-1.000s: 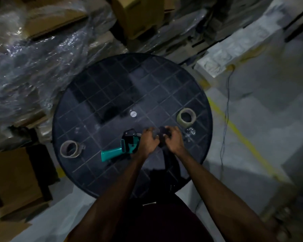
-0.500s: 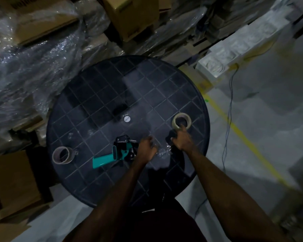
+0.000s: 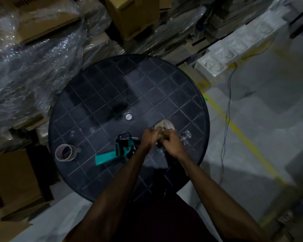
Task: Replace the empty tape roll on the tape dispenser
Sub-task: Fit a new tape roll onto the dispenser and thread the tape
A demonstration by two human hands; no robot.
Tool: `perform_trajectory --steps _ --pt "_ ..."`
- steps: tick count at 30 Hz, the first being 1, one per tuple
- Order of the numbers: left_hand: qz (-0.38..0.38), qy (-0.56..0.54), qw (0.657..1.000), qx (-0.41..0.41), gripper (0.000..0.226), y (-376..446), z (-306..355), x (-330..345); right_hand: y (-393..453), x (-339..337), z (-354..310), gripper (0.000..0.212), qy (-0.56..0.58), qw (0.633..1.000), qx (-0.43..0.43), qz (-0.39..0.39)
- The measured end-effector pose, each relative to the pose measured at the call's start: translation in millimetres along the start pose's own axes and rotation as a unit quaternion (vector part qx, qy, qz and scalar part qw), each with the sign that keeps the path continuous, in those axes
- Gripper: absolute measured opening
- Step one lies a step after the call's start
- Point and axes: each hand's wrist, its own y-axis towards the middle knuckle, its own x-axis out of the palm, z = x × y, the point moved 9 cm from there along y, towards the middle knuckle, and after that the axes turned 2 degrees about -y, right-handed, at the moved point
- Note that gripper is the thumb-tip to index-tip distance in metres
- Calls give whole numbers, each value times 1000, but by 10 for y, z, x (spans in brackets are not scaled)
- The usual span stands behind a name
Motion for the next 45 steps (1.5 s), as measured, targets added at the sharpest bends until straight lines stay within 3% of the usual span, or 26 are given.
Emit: perform_trajectory --steps 3,6,11,16,20,24,25,27,30,32,34,37,39,41,45 --pt "25 -17 1000 3 32 -86 13 -159 -131 210 -97 24 63 998 1 -20" --pt "64 -2 998 23 32 -143 -83 -410 -310 279 -194 17 141 990 22 -21" --pt "83 37 994 66 36 -367 -131 -796 -405 177 147 20 203 961 71 171" --pt "62 17 996 55 39 -533 -368 -1024 -503 667 -39 16 285 940 190 12" --pt "39 -6 996 74 52 -559 -529 -1198 -424 769 -152 14 241 957 159 42" --pt "19 -72 994 77 18 -623 -620 -1363 -374 978 -222 9 202 965 169 12" --pt "23 -80 994 77 15 -667 -627 -1402 -366 988 -196 18 187 965 182 26" --pt "36 -95 992 75 16 -728 -671 -1465 -365 1052 -172 35 197 958 207 37" --pt "42 -126 989 62 11 -746 -764 -1500 -390 1216 -189 20 224 946 234 15" --pt "30 -143 989 27 22 -741 -855 -1491 -305 1230 -113 21 177 958 222 32" --pt "3 -123 992 13 31 -708 -913 -1439 -67 1268 167 35 93 972 210 54" --pt "15 -34 998 50 29 -711 -858 -1444 -123 1082 23 32 -25 980 183 78" --pt "16 46 996 79 20 -702 -759 -1412 -299 880 -232 33 -52 981 165 91" --pt "37 100 990 97 30 -692 -717 -1453 -274 879 -296 30 -60 984 150 75" --pt "58 128 982 130 31 -652 -715 -1514 -266 886 -423 24 -71 988 117 67"
